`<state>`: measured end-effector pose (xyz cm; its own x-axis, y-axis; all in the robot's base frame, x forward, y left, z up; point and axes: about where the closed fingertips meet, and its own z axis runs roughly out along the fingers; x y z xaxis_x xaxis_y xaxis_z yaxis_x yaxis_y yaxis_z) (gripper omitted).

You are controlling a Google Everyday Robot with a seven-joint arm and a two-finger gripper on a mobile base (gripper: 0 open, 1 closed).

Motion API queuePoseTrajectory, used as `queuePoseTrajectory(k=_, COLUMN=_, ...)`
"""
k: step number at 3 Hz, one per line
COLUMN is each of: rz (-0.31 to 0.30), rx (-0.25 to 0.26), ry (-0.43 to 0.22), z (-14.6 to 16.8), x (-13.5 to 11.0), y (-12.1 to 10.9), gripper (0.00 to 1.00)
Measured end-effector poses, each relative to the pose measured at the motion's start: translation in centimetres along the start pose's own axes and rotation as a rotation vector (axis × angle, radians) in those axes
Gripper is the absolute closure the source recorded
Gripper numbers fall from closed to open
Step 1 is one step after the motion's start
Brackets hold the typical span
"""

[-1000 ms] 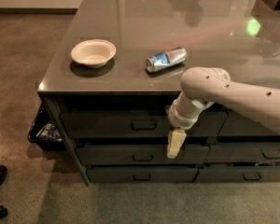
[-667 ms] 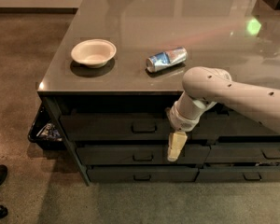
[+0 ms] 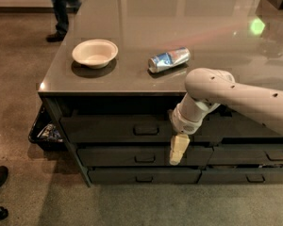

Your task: Open top drawer

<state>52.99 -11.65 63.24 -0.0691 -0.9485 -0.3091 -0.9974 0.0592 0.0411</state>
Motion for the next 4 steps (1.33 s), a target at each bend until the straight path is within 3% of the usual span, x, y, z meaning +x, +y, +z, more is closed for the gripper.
queuePoseTrajectory(k=3, rz=0.019, rx=-0.001, ry=-0.017, z=-0.8, x=-0.7, y=0.6, gripper=0.0)
queuePoseTrajectory(k=4, rz=0.034, rx=-0.038, ry=-0.001, z=-0.5, x=-0.4, y=2.6, gripper=0.0)
